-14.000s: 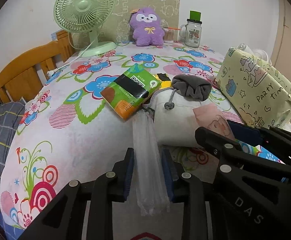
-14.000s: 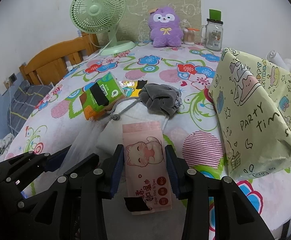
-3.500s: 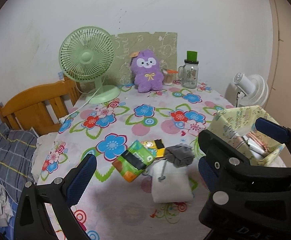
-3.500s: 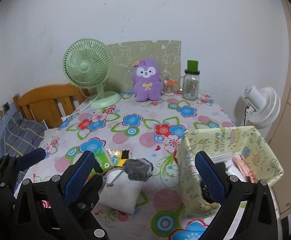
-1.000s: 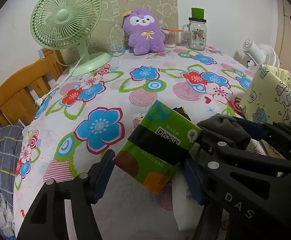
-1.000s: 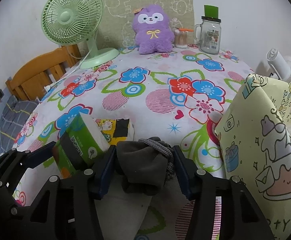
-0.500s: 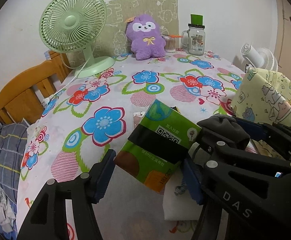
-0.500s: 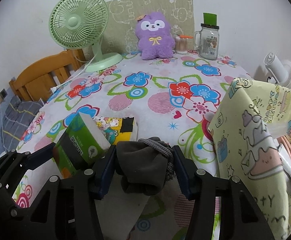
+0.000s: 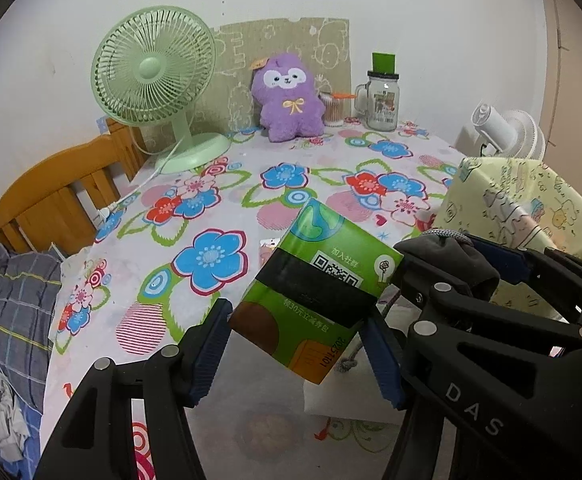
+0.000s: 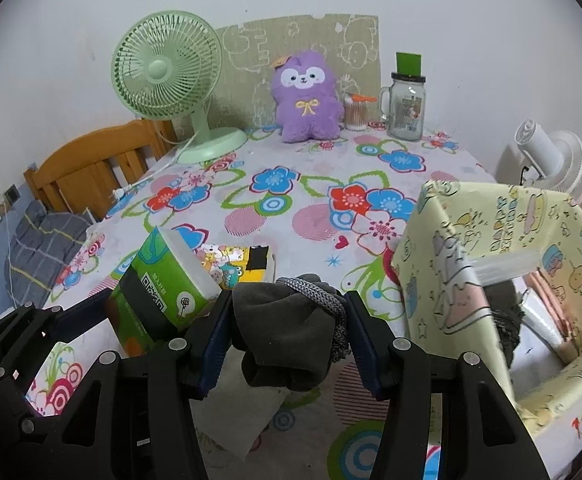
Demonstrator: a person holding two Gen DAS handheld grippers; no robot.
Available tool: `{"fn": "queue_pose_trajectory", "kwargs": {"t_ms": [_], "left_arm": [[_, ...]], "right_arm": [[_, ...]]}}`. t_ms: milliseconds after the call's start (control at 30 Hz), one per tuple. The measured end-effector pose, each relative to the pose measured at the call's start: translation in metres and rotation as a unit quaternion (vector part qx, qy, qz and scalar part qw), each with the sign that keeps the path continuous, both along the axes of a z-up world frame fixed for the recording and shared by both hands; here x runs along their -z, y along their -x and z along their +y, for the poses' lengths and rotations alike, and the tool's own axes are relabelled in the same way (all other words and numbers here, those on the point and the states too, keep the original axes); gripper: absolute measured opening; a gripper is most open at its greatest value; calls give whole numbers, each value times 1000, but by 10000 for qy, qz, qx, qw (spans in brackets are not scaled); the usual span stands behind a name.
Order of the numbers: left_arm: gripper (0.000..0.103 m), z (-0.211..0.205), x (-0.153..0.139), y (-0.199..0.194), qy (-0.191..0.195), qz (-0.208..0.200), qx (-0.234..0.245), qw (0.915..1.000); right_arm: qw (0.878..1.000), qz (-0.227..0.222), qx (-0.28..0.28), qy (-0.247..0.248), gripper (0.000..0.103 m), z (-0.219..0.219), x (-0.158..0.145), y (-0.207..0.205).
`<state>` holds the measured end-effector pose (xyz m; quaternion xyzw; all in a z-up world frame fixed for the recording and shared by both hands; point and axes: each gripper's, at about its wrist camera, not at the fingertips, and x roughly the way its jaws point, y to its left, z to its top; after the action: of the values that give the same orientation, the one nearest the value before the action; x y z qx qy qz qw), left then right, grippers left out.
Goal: Organize soft objects
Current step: 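Lift grey bag with right tool while left tool carries tissue pack toward box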
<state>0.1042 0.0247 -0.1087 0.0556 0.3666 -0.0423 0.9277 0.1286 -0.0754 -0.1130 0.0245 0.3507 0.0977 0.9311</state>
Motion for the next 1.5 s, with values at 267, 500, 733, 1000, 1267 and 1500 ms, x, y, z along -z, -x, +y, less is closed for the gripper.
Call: {"fn": "queue_pose_trajectory", "kwargs": {"t_ms": [267,500,733,1000,1267,1500], "left_arm": [[67,-6,-16,11,24,-214,39,9998],[67,-11,-31,22,27,-401,87,9992],[67,-18,-45,32,27,-546,120,9984],[67,-25,-62,40,20,-713,159,9973],[67,-33,-80,44,-14,-829,160,9964],[67,-44,-92,45,-47,-952,221,9952]], "right_arm": [[9998,-196,51,11,58,-6,-17,14],[9991,-407,107,26,58,-13,-34,28],[9984,-549,143,37,58,-19,-48,39],[9972,-719,180,60,58,-26,-67,49],[9963,-836,210,6,58,-34,-84,57],[9951,-958,251,-50,58,-44,-100,61]]}}
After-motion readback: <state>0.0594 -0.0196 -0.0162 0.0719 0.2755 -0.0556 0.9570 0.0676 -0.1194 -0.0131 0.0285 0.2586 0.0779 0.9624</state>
